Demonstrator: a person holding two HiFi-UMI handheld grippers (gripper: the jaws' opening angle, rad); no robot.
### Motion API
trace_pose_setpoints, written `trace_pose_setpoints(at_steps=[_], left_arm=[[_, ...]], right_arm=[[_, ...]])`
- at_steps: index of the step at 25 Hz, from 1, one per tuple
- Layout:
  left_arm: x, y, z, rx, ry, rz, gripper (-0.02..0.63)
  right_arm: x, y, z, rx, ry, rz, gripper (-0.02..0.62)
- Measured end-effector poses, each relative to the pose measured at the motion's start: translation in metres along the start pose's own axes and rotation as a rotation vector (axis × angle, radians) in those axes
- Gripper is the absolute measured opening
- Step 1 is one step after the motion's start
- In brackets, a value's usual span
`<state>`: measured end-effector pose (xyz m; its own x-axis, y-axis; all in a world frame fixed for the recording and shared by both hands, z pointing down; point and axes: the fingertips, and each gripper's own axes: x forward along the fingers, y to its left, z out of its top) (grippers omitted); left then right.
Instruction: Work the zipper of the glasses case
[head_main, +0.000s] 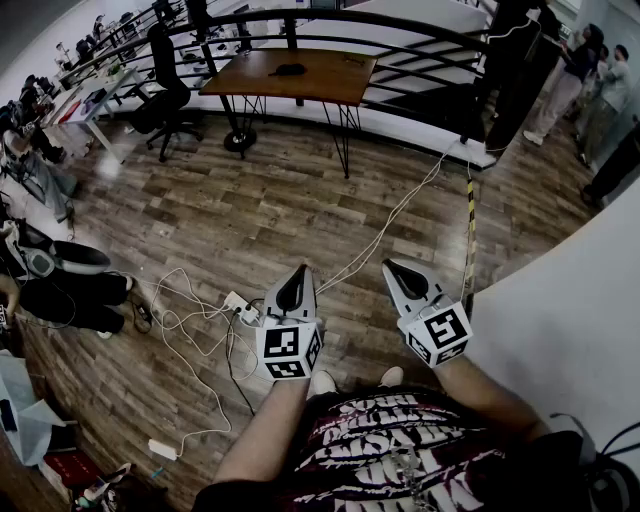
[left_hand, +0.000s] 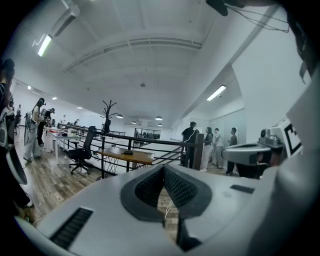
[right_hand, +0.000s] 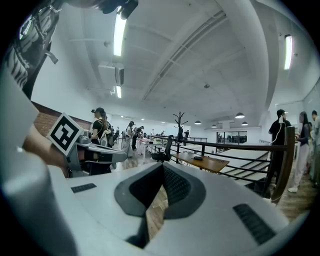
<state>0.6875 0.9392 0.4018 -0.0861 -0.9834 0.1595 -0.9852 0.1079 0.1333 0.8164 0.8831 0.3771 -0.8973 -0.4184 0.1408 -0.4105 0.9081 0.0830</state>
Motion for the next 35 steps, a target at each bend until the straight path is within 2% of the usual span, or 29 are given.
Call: trace_pose_setpoints(at_steps=[7,13,20,24,29,35], left_arm=[[-0.005,0.023,-0.006,-0.002,0.027,-0.011,0.006],[-0.006,0.063,0.001,-0.005,0.003,-0.031,0.006],[0.007,0.101,0.002,-0.054,-0.006,-0.029,0.006],[0.014,0.107,0.005,-0.046,-0.010,-0.023,0.006],[0.022,0.122,-0.006,-0.043,0.009,-0.014,0.006],[0.064,0.132,-0.007,-0.036,0.028,0.023,0.006]], right_arm=[[0.023,0.014,-0.007,0.029,0.025,-0.010,-0.008],[0.054,0.029,-0.003,0.082,0.018,-0.035,-0.008],[0.062,0.028,0.005,0.077,0.023,-0.097,-0.008],[0.065,0.023,0.005,0.080,0.019,-0.108,-0.008],[0.088,0.024,-0.010,0.072,0.033,-0.093,-0.008],[0.128,-0.012,-0.023,0.096,0.040,-0.041,-0.008]])
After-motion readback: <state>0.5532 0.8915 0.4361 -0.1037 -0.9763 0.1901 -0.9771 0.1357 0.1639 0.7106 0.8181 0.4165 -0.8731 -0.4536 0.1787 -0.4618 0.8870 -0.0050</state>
